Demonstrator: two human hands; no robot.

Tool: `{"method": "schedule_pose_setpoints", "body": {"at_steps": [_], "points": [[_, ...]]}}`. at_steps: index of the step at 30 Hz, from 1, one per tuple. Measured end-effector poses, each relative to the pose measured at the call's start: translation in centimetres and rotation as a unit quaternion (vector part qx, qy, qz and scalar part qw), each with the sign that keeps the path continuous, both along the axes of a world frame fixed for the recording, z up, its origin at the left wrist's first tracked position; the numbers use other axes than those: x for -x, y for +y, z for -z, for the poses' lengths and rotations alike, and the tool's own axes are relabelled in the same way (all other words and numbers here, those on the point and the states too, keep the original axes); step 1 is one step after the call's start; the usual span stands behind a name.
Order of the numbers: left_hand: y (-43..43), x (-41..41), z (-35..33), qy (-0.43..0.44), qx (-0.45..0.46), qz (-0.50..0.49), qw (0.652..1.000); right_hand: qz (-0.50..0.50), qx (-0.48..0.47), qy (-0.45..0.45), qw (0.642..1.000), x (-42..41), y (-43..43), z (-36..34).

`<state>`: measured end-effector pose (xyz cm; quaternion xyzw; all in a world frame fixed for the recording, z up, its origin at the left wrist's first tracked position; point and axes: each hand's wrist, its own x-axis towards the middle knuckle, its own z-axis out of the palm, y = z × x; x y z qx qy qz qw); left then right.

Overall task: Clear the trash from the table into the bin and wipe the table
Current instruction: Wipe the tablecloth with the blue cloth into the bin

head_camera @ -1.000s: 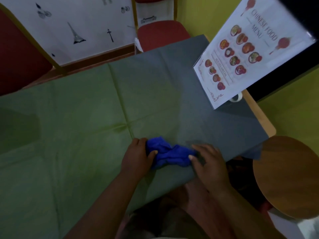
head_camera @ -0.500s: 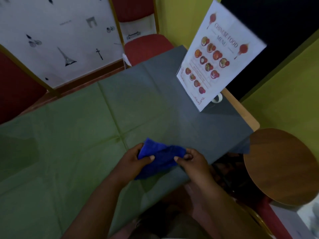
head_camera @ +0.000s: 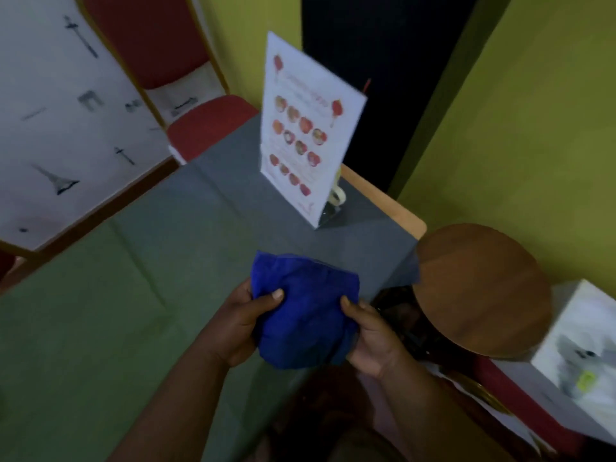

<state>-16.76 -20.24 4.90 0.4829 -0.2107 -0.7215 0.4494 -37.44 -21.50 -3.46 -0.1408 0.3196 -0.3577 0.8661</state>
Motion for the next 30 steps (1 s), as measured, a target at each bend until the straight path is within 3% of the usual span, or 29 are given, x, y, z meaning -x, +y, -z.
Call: {"method": "schedule_pose_setpoints", "body": {"at_steps": [4,7,11,14,18,23,30], "points": [[-3.3,4.3,2.0,-0.046,0.003,0.062,0.997,0.104,0.023,0.092,0.990,5.9,-0.8,-0.3],[-5.7,8.1,3.8,-0.126,0.041,0.135,0.982,0.195,0.036,0.191,0.961,10.4,-1.5,-0.4],[-9.6,15.3,5.5,-0.226,0.117,0.235,0.938,0.304,0.061,0.325,0.894,17.0,-2.0,-0.4],[-12.3,20.8,6.4,-0.200,0.133,0.279,0.930,0.340,0.097,0.421,0.835,21.0,-2.5,0.2],[-15.4,26.6,8.7,-0.213,0.157,0.348,0.899,0.365,0.103,0.476,0.793,25.6,-3.8,1.7],[-18.0,30.7,12.7,-0.243,0.119,0.369,0.889,0.374,0.062,0.473,0.795,28.8,-5.5,4.1],[-18.6,32.6,16.2,-0.391,0.166,0.424,0.800,0.289,0.047,0.533,0.793,30.2,-5.0,6.4]]}}
